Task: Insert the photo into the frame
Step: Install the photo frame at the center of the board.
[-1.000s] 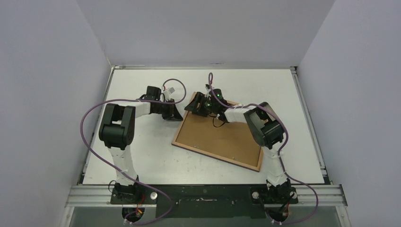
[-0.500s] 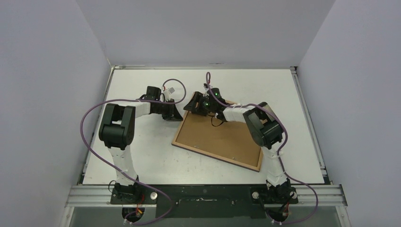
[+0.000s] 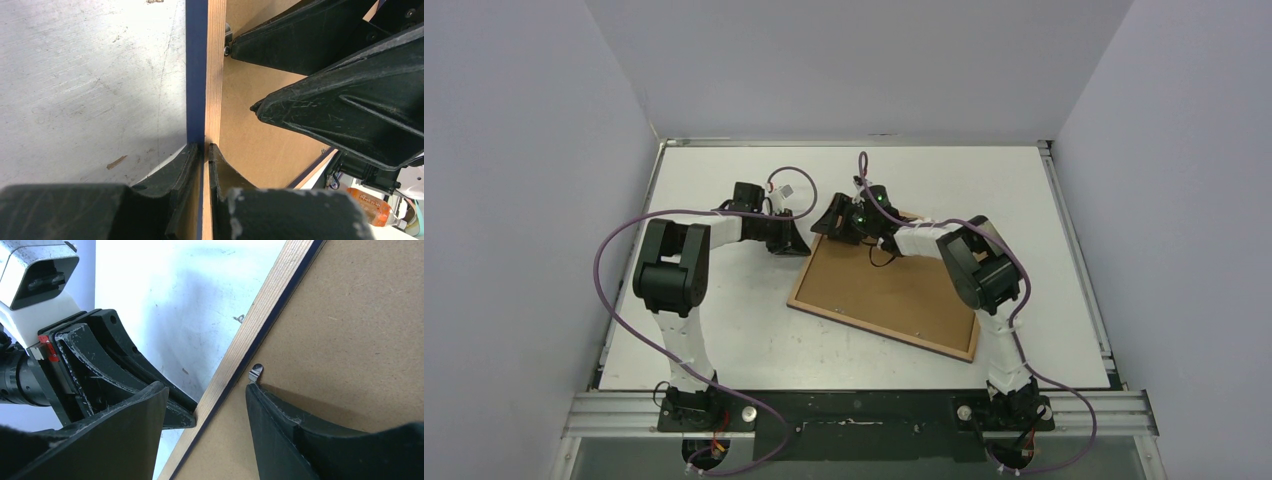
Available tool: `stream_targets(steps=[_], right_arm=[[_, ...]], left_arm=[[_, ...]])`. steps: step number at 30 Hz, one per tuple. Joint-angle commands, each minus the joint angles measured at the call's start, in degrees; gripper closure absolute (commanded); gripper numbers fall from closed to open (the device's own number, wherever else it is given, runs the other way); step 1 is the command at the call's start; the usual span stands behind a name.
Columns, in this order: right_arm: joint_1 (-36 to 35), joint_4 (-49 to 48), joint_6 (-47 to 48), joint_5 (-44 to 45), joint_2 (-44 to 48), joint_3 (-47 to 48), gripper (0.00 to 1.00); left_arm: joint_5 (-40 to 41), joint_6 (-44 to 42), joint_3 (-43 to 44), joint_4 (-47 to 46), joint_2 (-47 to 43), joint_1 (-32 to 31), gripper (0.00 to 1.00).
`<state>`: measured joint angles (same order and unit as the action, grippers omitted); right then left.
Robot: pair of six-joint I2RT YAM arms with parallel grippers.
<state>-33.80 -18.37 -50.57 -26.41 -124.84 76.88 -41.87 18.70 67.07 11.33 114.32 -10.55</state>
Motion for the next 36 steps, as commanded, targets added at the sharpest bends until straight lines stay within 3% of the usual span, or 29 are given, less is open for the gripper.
stream_targets(steps=[1,26,34,36], right_arm=[[-1.47,-0.95,-0.79,0.68,-2.66,2.02,0.4],[-5.66,-11.88,-10.39,3.24,-5.69,-3.14,0.4],[-4.47,-13.0,-10.02,2.95,-2.36,-8.68,0.4],[-4.51,-13.04,-9.27,2.06,-1.74,-9.34,0.4]], left_arm=[[-0.76,-0.51,-1.11,2.07,-1.03,-1.19,0.92],[-1.96,-1.7,-1.55,2.38,0.13,-2.42,0.93],[-2.53,-5.74,1.19,10.01,-2.31,0.54,0.91],[-2.74,-6.49,2.0,11.84,-3.26,2.08,0.87]])
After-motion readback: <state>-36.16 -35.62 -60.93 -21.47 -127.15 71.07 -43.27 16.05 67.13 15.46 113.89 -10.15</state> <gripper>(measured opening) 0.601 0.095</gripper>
